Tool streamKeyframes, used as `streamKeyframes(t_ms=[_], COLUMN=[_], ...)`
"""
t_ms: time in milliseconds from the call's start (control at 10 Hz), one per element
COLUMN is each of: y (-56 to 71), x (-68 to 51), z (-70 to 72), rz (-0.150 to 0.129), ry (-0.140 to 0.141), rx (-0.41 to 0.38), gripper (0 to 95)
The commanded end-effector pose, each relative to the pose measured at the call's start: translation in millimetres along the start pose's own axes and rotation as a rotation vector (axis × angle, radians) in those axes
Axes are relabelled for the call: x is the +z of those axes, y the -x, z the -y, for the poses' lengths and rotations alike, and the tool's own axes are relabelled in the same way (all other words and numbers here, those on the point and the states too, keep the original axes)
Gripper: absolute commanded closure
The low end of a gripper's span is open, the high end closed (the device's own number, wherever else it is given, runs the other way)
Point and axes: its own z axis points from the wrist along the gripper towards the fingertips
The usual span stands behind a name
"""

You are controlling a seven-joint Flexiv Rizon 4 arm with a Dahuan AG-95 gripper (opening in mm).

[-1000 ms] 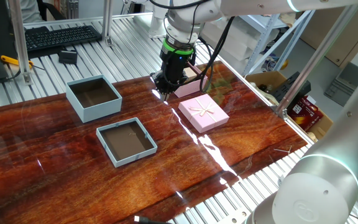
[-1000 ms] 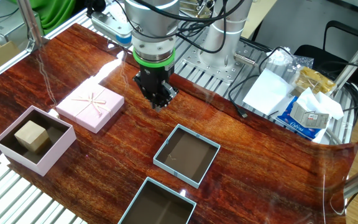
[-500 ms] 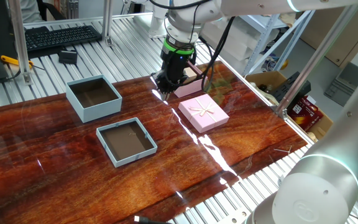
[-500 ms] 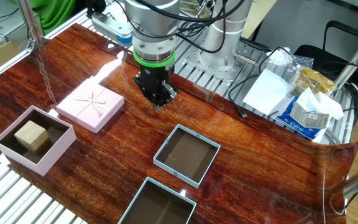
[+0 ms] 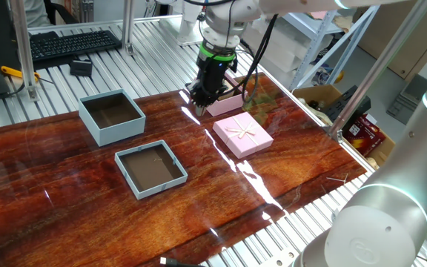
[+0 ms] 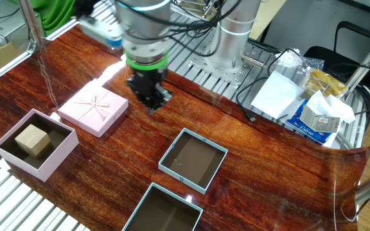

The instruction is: Move an object from one box to another

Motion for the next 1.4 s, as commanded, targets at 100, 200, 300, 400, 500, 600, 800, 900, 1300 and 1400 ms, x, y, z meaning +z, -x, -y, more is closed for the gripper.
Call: streamKeyframes(t_ms=[100, 200, 300, 400, 500, 600, 800, 900, 1300, 1400], y=[7.2, 15.0, 18.6, 24.2, 27.8, 32.1, 39.8, 44.6, 65.1, 69.6], x=[1.1, 1.6, 0.9, 0.6, 1.6, 3.6, 5.7, 9.0, 14.4, 14.9], z=[6.2, 16.9, 22.2, 32.4, 37.7, 42.0, 51.8, 54.9, 77.5, 84.7], rz=[-0.007, -0.006, -0.009, -0.021, -0.024, -0.026, -0.039, -0.044, -0.041, -0.040], ry=[0.000, -0.002, -0.001, 0.003, 0.009, 0.015, 0.014, 0.016, 0.018, 0.018], rx=[-0.008, -0.019, -0.027, -0.041, -0.048, -0.056, -0.073, -0.079, -0.117, -0.127], gripper=[95.0, 95.0, 95.0, 95.0, 95.0, 95.0, 95.0, 95.0, 95.0, 95.0])
